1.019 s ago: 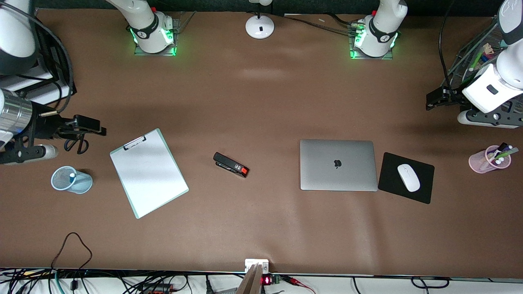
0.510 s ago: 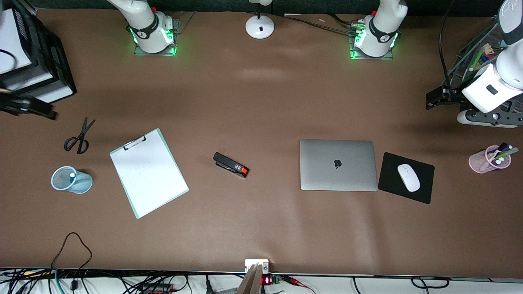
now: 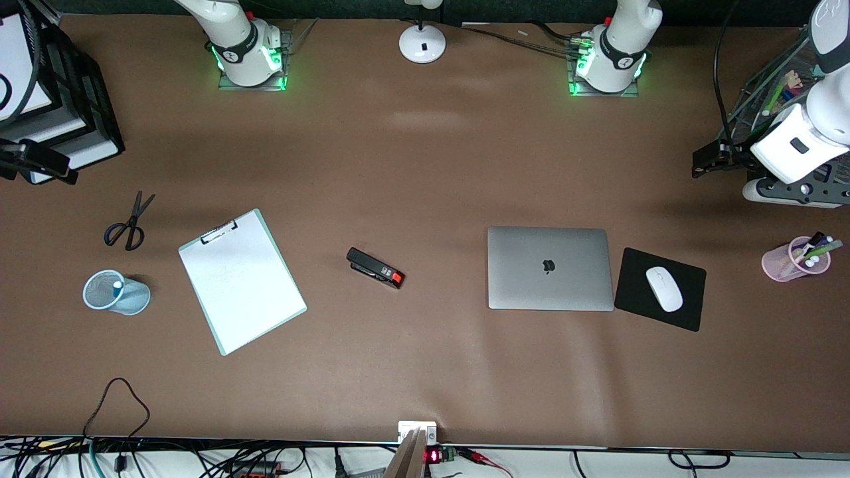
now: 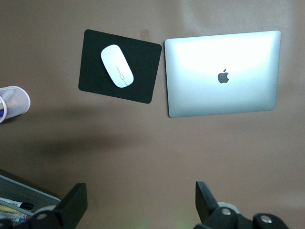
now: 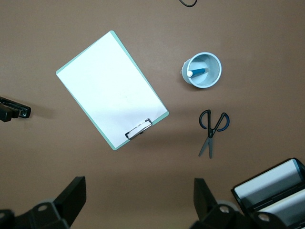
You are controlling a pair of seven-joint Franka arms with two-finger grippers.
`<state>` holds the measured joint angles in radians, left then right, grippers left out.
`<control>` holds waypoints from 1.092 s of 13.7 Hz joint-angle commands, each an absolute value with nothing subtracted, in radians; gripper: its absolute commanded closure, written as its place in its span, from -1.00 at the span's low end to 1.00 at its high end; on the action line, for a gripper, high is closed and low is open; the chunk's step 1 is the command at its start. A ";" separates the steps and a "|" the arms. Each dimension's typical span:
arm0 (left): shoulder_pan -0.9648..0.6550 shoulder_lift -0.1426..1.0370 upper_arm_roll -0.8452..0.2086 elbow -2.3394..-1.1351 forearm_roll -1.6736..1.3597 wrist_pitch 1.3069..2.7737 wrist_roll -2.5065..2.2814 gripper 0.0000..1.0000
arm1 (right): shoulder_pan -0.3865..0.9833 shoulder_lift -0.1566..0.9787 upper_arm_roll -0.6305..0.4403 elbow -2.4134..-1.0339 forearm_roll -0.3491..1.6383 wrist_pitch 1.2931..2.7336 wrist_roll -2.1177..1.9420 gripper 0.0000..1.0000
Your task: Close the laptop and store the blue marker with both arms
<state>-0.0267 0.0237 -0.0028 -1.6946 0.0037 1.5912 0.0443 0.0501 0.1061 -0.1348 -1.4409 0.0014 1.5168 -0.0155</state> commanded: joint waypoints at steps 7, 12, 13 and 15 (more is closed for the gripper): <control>-0.028 0.044 0.005 -1.654 -0.011 1.559 0.043 -1.00 | 0.044 0.000 -0.120 -1.531 0.000 1.529 -0.020 -1.00; -0.025 0.044 0.005 -1.654 -0.011 1.559 0.043 -1.00 | 0.044 0.006 -0.120 -1.519 0.000 1.529 -0.032 -1.00; -0.025 0.044 0.005 -1.654 -0.012 1.559 0.043 -1.00 | 0.043 0.009 -0.120 -1.519 0.000 1.529 -0.035 -1.00; -0.025 0.044 0.005 -1.654 -0.011 1.559 0.043 -1.00 | 0.044 0.009 -0.120 -1.519 0.000 1.528 -0.038 -1.00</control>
<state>-0.0258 0.0239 0.0007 -1.6946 0.0037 1.5864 0.0443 0.0515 0.0205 -0.1274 -1.5086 0.0015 1.5220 -0.0201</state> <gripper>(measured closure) 0.000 0.000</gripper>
